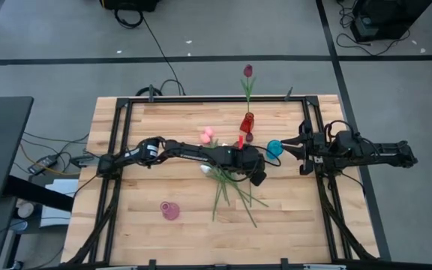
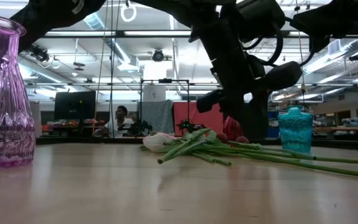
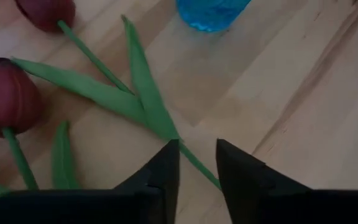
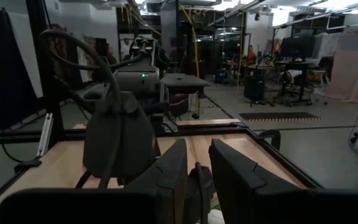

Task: Sort flowers into vase by color
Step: Put the left red tulip into the red vase

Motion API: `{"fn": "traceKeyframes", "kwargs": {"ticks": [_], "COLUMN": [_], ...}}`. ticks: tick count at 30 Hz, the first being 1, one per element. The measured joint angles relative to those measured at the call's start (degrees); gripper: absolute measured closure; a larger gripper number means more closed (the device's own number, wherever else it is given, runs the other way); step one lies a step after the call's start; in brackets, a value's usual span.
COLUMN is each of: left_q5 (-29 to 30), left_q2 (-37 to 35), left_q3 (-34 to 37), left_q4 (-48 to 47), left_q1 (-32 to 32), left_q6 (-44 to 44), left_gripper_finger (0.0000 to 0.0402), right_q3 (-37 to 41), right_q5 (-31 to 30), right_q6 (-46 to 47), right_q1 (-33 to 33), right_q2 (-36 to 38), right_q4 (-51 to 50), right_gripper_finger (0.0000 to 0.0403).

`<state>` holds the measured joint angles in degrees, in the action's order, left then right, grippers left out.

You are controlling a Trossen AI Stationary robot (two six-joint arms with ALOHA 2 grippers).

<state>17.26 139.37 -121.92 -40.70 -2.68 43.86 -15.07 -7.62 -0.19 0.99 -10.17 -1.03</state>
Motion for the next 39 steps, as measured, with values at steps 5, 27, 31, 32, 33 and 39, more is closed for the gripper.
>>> {"fn": "traceKeyframes", "kwargs": {"ticks": [5, 27, 31, 32, 33, 39], "left_q5": [-0.08, 2.87, 4.66, 5.47, 6.19, 8.6], "left_q2": [0.84, 2.87, 0.16, -0.68, -1.37, -6.77], "left_q3": [0.32, 0.4, 0.45, 0.45, 0.45, 0.45], "left_q4": [1.22, -3.75, -10.26, -12.05, -12.94, -12.44], "left_q1": [0.13, 1.64, 2.11, 2.2, 2.27, 2.32], "left_q6": [0.08, -6.57, -7.52, -7.51, -7.53, -12.0], "left_gripper_finger": [0.0213, 0.0389, 0.0396, 0.0397, 0.0397, 0.04], "right_q3": [0.0, -0.04, -0.04, -0.04, -0.04, -0.04], "right_q5": [0.0, -0.17, 0.24, 0.22, 0.24, 0.66], "right_q6": [0.0, -0.13, -0.02, -0.02, -0.02, 0.18], "right_q1": [0.0, 0.0, 0.0, 0.0, 0.0, 0.08], "right_q2": [0.0, 0.02, 0.11, 0.11, 0.11, 0.11], "right_q4": [0.03, -0.14, -0.31, -0.32, -0.44, -0.53], "right_gripper_finger": [0.0318, 0.0318, 0.0318, 0.0318, 0.0318, 0.0318]}}
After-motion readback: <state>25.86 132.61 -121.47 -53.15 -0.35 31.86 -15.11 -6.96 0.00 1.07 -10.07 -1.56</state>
